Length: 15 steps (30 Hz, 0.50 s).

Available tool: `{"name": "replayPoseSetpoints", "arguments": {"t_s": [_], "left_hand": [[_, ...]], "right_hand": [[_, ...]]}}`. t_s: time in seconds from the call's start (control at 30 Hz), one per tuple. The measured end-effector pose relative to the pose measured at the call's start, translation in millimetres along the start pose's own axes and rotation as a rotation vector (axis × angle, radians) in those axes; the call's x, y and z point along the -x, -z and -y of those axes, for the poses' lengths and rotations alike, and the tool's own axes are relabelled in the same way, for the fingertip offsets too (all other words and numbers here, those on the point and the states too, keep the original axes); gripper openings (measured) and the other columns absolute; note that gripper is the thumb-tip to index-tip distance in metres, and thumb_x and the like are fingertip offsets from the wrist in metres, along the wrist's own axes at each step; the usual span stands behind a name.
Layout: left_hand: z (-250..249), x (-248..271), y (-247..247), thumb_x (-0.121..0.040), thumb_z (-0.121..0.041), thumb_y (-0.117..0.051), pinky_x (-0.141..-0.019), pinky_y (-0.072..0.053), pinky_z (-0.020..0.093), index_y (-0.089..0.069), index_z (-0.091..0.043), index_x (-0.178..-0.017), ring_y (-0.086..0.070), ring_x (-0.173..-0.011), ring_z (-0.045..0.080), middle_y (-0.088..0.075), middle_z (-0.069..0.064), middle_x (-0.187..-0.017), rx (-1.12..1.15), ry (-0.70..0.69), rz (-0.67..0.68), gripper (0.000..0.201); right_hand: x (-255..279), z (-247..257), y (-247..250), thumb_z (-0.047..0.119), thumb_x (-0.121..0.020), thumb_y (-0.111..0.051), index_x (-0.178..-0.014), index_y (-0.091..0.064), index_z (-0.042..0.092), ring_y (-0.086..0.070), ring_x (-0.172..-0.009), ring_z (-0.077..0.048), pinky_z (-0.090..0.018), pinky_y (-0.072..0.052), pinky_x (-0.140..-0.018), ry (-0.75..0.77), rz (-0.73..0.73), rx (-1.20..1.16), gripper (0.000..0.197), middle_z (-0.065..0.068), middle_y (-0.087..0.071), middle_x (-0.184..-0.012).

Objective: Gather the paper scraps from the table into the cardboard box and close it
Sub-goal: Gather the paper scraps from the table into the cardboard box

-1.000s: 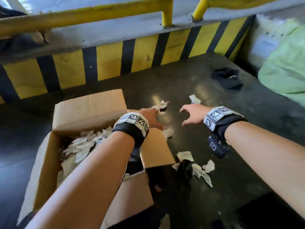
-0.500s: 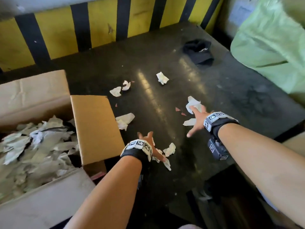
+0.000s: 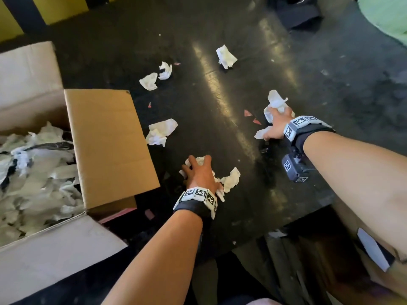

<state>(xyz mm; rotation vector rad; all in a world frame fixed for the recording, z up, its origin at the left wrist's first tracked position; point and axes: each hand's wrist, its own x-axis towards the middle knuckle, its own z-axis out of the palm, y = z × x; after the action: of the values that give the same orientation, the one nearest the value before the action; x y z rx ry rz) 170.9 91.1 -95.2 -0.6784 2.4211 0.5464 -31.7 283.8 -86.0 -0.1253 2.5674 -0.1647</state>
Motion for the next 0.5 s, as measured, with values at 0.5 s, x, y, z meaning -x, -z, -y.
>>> {"name": "replayPoseSetpoints", "arguments": {"t_s": [0.5], "left_hand": [[-23,-11,88,-0.092,-0.006,-0.064,-0.083,-0.049,0.035,-0.069,-0.012,-0.113,-0.061,-0.103,0.035,-0.054,0.014,-0.115,-0.006,-0.279,-0.255,0.023]], "right_hand": [[52,31,19,0.017,-0.083,-0.066,-0.081,-0.064,0.008,-0.059,-0.073,-0.033,-0.033,-0.048,-0.063,0.049,-0.159,-0.168,0.010,-0.010,-0.066,-0.082]]}}
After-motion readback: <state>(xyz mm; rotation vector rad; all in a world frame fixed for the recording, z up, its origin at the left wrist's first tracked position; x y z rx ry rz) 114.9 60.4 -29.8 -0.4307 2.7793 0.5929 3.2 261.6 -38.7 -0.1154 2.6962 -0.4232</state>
